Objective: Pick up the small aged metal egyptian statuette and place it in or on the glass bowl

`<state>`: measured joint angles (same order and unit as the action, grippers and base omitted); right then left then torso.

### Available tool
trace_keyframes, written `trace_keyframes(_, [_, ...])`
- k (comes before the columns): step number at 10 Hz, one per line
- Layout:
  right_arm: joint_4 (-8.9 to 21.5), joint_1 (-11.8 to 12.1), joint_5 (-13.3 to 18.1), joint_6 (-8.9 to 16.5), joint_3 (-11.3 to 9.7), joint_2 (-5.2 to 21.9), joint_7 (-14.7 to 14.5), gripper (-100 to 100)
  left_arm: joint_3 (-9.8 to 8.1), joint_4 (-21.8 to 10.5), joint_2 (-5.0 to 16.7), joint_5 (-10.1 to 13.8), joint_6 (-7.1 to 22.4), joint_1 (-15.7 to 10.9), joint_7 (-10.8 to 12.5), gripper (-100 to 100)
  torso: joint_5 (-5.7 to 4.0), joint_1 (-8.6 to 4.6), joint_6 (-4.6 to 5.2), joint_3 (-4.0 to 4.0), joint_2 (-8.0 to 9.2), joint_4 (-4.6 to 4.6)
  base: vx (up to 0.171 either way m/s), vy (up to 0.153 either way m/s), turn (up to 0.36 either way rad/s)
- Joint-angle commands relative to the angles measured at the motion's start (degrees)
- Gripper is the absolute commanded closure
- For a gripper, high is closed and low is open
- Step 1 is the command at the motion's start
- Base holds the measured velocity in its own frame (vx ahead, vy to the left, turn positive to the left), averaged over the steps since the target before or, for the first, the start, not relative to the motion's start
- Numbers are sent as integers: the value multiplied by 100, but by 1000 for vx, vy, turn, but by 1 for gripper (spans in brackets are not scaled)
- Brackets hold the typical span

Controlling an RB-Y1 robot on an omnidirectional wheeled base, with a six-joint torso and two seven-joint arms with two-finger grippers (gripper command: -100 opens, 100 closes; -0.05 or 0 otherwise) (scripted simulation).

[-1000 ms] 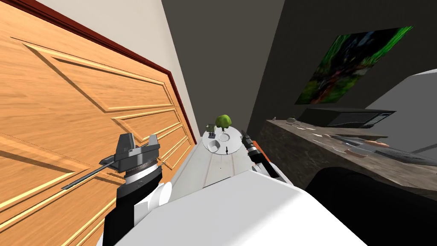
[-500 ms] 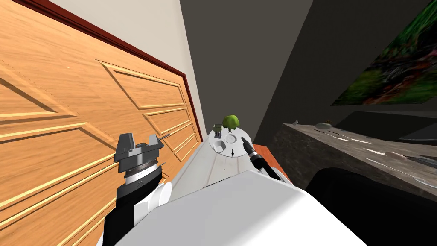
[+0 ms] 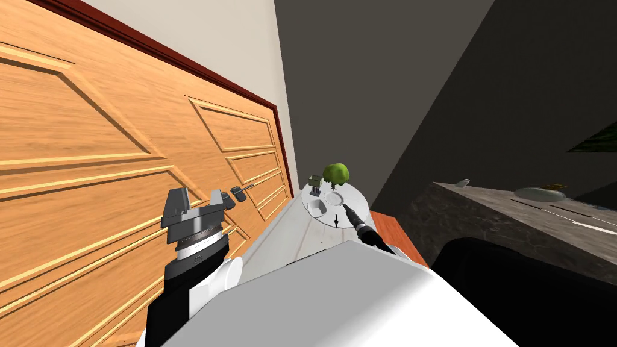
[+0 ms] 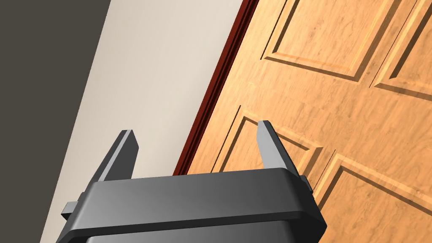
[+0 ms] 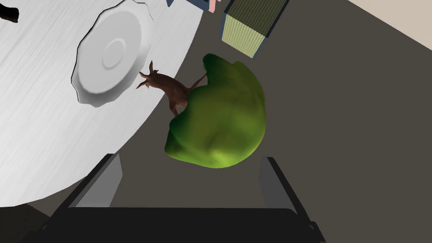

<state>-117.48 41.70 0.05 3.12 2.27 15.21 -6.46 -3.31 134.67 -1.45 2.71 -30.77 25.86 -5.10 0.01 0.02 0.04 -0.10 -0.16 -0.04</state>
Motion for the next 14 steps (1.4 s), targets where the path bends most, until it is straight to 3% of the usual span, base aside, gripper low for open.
trace_keyframes(1, [154,131,38,281,-15,51,-60,-100,0,0,0,0,0,0,0,0,0,0,0,0,0,0,40,-1,347])
trace_keyframes(2, [154,131,38,281,-15,51,-60,-100,0,0,0,0,0,-1,0,0,1,3,-3,1,1,0,29,-10,142])
trace_keyframes(5, [583,380,114,859,-38,138,-156,-100,0,0,0,0,0,0,0,0,-2,-5,-3,-2,-4,0,50,-27,386])
trace_keyframes(7, [728,448,133,1134,-46,149,-171,-100,-1,0,0,0,0,1,0,0,-2,-8,2,-2,-2,-1,37,-30,277])
trace_keyframes(8, [728,448,133,1134,-46,149,-171,-100,0,0,0,0,0,0,0,0,-1,-6,-1,0,0,0,24,-23,162])
trace_keyframes(10, [1020,560,164,1536,-64,148,-176,-100,0,0,0,0,0,0,0,0,0,-1,-1,2,3,1,38,-33,342])
trace_keyframes(11, [1020,560,164,1536,-64,148,-176,-100,0,0,0,0,0,0,0,0,-2,-11,0,-1,-3,0,34,-44,236])
trace_keyframes(14, [1442,677,190,2045,-92,106,-131,-100,0,0,1,0,0,0,0,0,-2,-10,0,-1,-3,0,35,-48,427])
